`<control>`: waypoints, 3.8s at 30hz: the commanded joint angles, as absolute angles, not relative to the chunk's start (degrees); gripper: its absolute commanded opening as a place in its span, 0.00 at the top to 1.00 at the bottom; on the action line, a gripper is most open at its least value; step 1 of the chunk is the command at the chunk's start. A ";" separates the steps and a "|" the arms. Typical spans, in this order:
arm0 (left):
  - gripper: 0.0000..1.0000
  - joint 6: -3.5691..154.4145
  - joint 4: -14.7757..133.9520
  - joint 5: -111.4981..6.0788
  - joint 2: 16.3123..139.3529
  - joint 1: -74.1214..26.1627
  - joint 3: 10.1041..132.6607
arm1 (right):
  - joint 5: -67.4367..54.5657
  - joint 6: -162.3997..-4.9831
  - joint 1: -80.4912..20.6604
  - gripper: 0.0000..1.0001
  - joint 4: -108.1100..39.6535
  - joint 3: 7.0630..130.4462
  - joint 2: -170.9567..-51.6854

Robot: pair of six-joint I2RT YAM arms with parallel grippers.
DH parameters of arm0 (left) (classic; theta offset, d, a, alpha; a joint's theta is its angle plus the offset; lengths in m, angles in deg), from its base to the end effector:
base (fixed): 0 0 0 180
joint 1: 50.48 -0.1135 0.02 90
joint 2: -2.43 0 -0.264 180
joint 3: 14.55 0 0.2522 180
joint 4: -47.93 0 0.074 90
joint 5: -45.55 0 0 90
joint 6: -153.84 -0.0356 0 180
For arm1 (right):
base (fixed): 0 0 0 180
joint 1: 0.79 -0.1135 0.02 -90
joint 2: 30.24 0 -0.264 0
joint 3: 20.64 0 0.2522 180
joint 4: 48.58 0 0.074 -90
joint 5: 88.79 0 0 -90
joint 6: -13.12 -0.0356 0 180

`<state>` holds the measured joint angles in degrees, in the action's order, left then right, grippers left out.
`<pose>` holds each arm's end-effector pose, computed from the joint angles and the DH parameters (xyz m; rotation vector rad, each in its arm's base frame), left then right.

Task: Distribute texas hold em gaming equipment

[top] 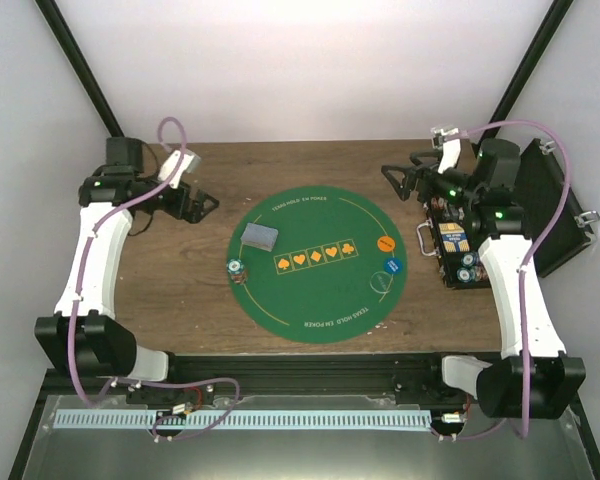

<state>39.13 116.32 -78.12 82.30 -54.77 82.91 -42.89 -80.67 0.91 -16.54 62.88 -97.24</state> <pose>0.2802 0.0012 0.3693 0.6525 2.2229 -0.4694 0.2552 0.0172 0.4016 -0.4525 1.7663 0.7299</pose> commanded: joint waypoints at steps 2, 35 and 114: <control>0.00 34.67 130.60 -80.43 86.70 -48.45 87.39 | -46.87 -80.90 0.29 0.00 -5.04 67.60 -101.00; 0.00 36.18 137.09 -72.99 92.96 -39.98 91.16 | -4.05 -91.20 -18.59 0.01 18.55 55.73 -128.69; 0.00 35.59 138.32 -75.20 89.09 -46.12 91.31 | -1.66 -91.80 -47.37 0.99 34.69 82.18 -134.82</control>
